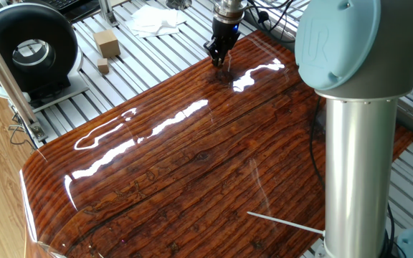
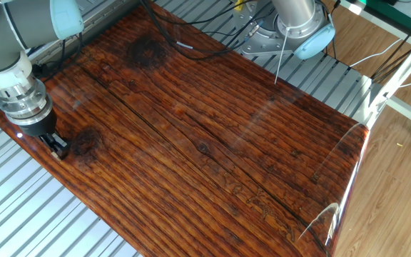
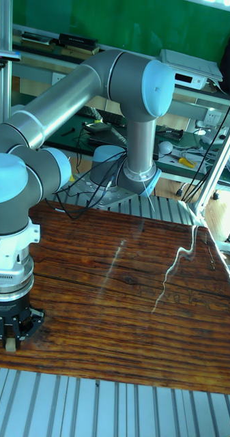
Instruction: Hold a small block with the gripper and sweep it from left to right on the table
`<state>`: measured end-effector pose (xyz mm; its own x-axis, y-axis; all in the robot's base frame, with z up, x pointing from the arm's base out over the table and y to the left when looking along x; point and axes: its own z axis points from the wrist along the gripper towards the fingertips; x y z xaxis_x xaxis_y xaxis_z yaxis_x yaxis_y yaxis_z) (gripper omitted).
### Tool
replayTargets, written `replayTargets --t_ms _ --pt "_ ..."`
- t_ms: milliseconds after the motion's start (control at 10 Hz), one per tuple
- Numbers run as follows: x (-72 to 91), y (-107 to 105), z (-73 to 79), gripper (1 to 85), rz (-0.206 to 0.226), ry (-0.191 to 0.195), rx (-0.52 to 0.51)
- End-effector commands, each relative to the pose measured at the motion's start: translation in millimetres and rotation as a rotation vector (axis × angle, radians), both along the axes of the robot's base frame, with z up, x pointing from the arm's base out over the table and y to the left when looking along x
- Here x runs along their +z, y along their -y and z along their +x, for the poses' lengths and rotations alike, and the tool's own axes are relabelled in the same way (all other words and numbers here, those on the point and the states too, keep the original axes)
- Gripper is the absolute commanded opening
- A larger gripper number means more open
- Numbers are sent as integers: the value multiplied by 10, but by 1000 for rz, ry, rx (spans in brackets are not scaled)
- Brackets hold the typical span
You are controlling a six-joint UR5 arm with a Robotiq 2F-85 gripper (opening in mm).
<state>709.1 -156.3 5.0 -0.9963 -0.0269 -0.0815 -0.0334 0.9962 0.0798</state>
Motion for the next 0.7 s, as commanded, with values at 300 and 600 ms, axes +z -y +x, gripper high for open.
replayTargets --t_ms 300,600 --pt "6 -32 31 10 13 6 -19" --pt "7 -43 34 10 23 9 -21"
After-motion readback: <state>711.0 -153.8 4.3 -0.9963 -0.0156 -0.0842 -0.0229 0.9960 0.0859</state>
